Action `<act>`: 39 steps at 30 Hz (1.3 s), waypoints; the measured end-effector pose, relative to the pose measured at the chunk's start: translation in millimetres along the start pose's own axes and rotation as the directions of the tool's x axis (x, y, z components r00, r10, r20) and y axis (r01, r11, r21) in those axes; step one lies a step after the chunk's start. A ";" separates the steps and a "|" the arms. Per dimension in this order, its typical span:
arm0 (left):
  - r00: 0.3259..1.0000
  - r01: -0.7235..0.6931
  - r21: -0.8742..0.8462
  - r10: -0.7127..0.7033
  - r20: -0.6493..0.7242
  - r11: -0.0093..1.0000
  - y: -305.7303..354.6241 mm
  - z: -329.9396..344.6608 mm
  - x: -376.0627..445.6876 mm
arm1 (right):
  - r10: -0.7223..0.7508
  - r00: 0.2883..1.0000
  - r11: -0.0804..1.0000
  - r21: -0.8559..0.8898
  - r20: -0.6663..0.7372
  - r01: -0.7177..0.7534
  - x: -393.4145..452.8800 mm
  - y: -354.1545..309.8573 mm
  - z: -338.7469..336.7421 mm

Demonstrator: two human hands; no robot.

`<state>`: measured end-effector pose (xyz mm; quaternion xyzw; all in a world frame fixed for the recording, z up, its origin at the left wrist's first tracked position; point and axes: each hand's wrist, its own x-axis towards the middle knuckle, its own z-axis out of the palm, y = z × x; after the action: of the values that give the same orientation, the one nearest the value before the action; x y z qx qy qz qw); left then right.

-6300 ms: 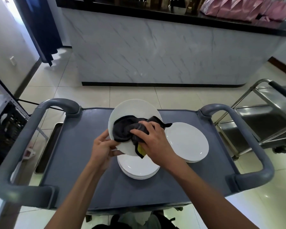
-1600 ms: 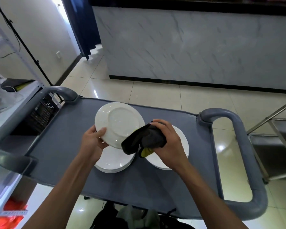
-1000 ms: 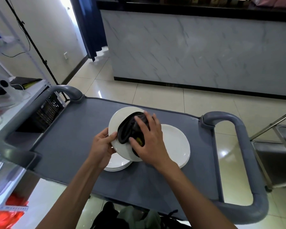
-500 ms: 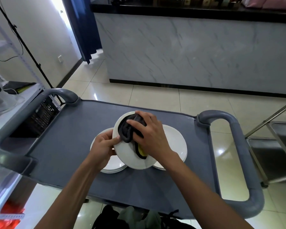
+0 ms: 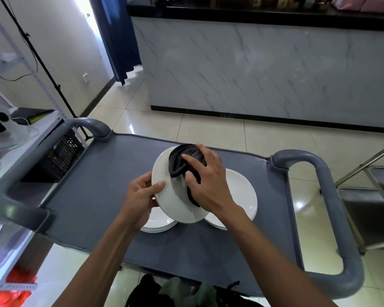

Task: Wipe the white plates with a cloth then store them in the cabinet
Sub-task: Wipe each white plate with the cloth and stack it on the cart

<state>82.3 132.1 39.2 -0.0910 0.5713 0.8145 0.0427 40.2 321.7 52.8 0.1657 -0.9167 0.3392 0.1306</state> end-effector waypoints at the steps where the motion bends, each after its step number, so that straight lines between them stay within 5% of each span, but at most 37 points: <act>1: 1.000 0.002 0.013 -0.002 0.010 1.000 0.0 -1.2 0.4 | 0.016 1.000 1.000 0.014 -0.004 -0.016 -2.7 -2.8 3.0; 18: 0.995 -0.014 0.063 0.008 0.100 0.998 13.7 -20.6 17.2 | -0.126 0.977 0.988 -0.113 -0.173 0.108 27.5 -14.1 22.4; 30: 1.000 -0.007 -0.159 0.004 -0.015 0.987 31.7 -75.5 39.0 | 0.241 0.959 0.968 0.112 -0.152 -0.225 59.8 -3.0 33.9; 39: 0.994 -0.015 -0.350 -0.025 -0.111 0.937 55.9 -88.4 69.3 | 0.211 0.947 0.977 0.043 -0.244 -0.207 47.5 -51.0 69.0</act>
<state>13.5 27.6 47.9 -0.1448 0.4184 0.8966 -0.0047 8.2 229.1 48.3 0.0252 -0.9028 0.3769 0.2057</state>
